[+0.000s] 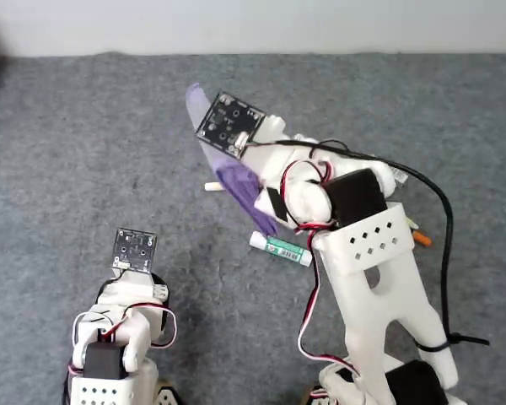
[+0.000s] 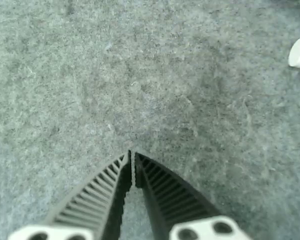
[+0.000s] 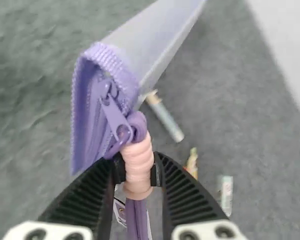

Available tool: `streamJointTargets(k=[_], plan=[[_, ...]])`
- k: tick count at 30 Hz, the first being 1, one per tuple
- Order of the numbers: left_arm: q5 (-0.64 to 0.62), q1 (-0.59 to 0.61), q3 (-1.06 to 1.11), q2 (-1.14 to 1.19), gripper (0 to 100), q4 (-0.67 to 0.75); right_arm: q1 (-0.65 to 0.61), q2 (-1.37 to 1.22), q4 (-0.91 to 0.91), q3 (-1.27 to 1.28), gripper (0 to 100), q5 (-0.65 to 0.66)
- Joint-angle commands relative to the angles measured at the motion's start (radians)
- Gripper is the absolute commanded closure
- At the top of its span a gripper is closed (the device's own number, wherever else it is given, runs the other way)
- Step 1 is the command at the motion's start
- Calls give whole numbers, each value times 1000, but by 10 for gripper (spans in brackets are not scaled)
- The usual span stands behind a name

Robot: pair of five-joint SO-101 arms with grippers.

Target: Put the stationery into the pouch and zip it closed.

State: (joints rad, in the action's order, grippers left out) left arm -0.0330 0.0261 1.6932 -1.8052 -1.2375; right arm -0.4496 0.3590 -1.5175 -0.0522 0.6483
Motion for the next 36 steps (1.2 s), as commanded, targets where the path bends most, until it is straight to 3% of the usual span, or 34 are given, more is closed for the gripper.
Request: streamJointTargets(k=[1,11,19,22,26,31,36], plan=[[12,0,-10,-8,986,-3,-10,41,-62,-23,989,-43],[14,23,-61,-8,985,55,-61,41,-196,-18,989,-80],[14,75,-305,-5,981,144,-70,35,-168,-20,989,-135],[9,75,-397,-3,919,141,-70,33,-134,-20,989,-135],[6,75,-504,0,808,135,-87,30,-107,-18,989,-133],[5,28,-591,2,801,63,-153,10,-99,-21,989,-137],[-118,-87,-708,71,801,-48,-203,-25,-56,-23,989,-137]])
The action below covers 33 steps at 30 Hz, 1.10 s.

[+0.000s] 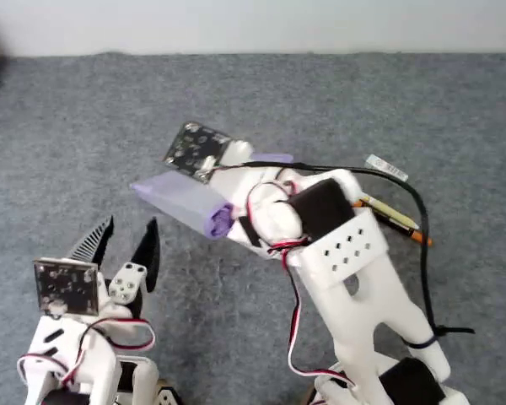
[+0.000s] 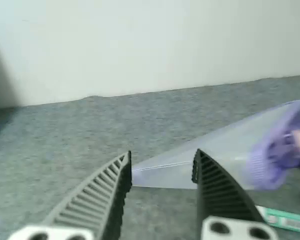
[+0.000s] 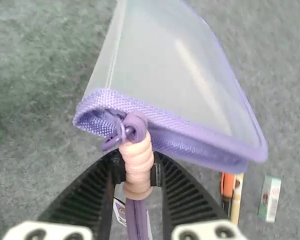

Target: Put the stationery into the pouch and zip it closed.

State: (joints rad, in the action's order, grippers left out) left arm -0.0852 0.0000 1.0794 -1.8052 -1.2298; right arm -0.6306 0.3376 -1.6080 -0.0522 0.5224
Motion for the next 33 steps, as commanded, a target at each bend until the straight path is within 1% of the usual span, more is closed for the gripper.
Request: streamJointTargets(k=[1,3,5,9,13,16,21,23,27,30,33], plan=[[-97,-78,-130,117,799,-81,-27,-10,45,-23,989,-11],[-173,-100,-217,232,796,-124,-36,-24,59,-23,989,-11],[-224,-104,-311,358,796,-149,-47,-35,64,-23,989,-11],[-245,-103,-487,575,796,-221,-68,-41,68,-23,989,-11],[-245,-106,-599,667,796,-322,-67,-41,97,-23,989,-11],[-245,-107,-608,666,796,-345,-67,-41,99,-23,989,-11],[-245,-109,-593,664,796,-338,-65,-31,113,-26,989,-11],[-247,-141,-562,664,796,-313,-67,-33,111,-44,989,-14],[-249,-190,-532,664,796,-269,-67,-41,111,-81,989,-63],[-279,-198,-512,666,796,-230,-68,-39,107,-86,989,-68],[-282,-192,-460,664,796,-183,-68,-33,105,-86,989,-68]])
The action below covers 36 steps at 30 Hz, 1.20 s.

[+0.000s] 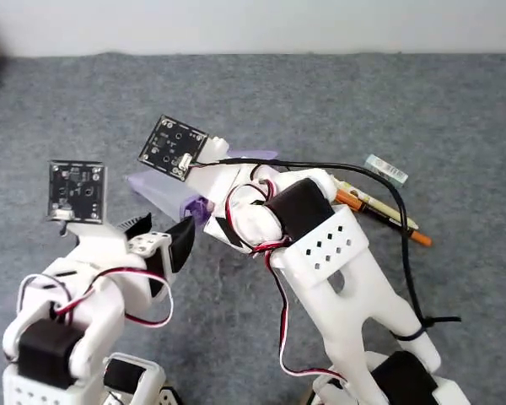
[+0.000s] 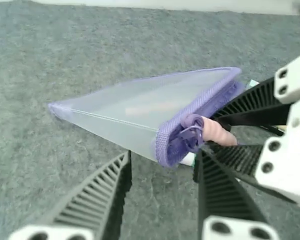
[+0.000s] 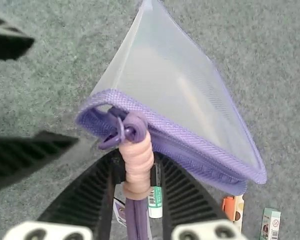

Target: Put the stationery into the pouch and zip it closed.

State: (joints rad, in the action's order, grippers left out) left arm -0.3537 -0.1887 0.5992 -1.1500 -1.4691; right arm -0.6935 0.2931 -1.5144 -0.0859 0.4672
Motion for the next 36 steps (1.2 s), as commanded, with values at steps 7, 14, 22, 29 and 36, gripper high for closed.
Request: streamJointTargets(k=[7,14,22,29,36], plan=[[-14,3,110,9,800,147,-8,15,-5,-55,989,-8],[-11,115,157,8,801,180,-8,15,-5,-55,989,-6],[-12,115,176,9,830,203,-12,16,-5,-55,989,-6],[-11,100,280,6,958,347,-30,21,-16,-57,989,-6],[-9,23,314,3,975,361,-61,81,-27,-55,989,-6]])
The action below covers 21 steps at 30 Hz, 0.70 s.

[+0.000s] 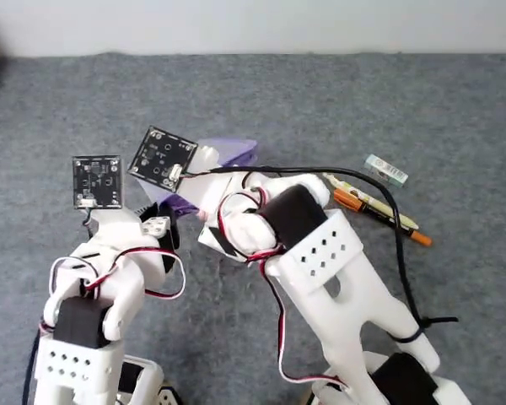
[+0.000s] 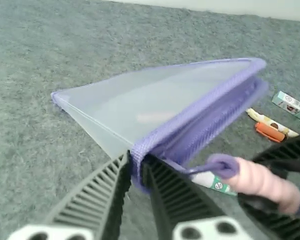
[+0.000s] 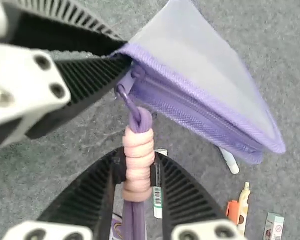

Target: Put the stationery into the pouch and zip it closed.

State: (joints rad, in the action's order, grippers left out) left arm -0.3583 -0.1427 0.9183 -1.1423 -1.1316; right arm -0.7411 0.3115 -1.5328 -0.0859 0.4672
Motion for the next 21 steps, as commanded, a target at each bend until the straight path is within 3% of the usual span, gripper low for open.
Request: streamJointTargets(k=[1,8,13,21], plan=[[-5,-21,-5,-3,976,23,-12,68,-8,-54,989,-6],[-6,-20,-5,-5,989,15,-2,102,-73,-54,989,-6],[-2,-17,-48,-5,990,-63,119,117,-70,-54,989,0],[120,149,-117,-5,990,-143,291,122,-44,-54,989,86]])
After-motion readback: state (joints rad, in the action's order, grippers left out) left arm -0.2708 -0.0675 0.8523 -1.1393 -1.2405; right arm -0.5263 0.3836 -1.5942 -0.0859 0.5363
